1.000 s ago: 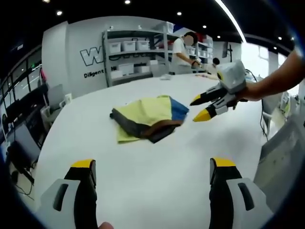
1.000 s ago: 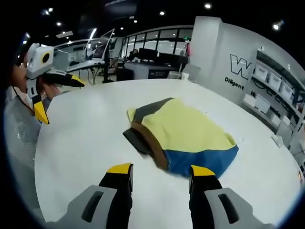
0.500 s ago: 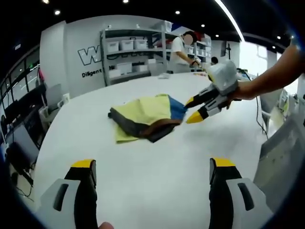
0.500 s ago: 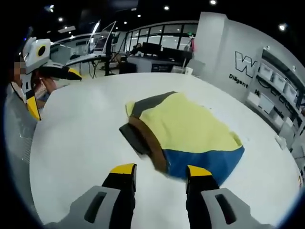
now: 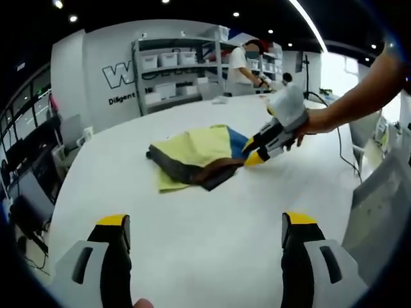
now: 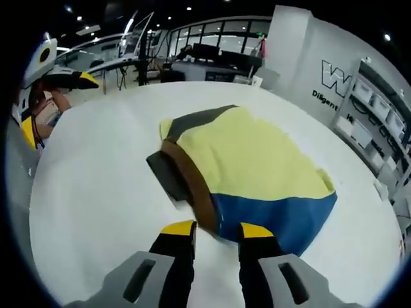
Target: Fold the garment on the visible template until the final outline fits inside the template.
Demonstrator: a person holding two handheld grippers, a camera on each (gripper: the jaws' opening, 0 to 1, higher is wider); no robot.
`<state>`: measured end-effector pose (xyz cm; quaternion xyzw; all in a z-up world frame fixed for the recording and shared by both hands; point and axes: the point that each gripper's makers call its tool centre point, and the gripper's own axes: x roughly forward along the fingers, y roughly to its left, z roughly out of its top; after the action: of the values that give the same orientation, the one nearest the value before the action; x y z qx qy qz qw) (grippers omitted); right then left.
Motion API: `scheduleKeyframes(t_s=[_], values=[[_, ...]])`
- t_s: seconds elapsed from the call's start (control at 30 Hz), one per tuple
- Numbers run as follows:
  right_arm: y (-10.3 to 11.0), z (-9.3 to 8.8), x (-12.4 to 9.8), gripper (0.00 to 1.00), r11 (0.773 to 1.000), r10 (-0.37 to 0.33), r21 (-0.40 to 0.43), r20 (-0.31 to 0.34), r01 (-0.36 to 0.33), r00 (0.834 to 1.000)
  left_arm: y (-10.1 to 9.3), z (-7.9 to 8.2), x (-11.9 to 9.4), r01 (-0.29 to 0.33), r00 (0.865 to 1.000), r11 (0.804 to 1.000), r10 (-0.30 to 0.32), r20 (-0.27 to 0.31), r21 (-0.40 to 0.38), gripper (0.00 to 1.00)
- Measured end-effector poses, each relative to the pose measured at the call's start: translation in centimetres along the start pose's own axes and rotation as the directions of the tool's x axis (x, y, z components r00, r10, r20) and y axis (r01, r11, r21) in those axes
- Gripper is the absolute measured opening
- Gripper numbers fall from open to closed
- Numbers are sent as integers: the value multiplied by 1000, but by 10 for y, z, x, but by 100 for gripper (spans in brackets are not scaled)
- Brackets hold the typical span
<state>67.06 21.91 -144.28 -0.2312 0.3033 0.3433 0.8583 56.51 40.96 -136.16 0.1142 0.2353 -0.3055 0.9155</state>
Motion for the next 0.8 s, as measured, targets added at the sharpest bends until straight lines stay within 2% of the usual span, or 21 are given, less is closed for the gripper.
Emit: scheduleKeyframes(t_s=[0.13, 0.2, 0.27, 0.3, 0.37, 0.47, 0.63, 0.8], values=[[-2, 0, 1, 16, 1000, 6, 12, -8, -5, 1000, -2, 0, 3, 10, 1000, 1000, -10, -5, 1, 94], [1, -2, 2, 7, 999, 27, 28, -23, -26, 999, -4, -1, 7, 23, 1000, 1000, -23, -13, 11, 93], [-1, -2, 0, 0, 1000, 11, -22, -33, -11, 999, -5, 0, 11, 29, 999, 999, -28, -16, 20, 93], [0, -2, -1, 0, 999, 11, -43, -39, -12, 999, -5, 1, 12, 31, 999, 999, -30, -15, 21, 93], [1, -2, -1, 0, 999, 25, -23, -37, -26, 999, -6, 2, 16, 38, 999, 999, -38, -17, 22, 93], [1, -1, -6, 0, 999, 31, -40, -37, -33, 999, -8, 1, 22, 54, 998, 998, -54, -25, 35, 92], [4, 4, -14, 0, 996, 45, -73, -16, -47, 999, -9, -3, 34, 73, 997, 996, -71, -43, 44, 90], [13, 7, -22, 0, 986, 77, -148, -8, -78, 997, -14, -7, 43, 98, 994, 993, -94, -62, 63, 88]])
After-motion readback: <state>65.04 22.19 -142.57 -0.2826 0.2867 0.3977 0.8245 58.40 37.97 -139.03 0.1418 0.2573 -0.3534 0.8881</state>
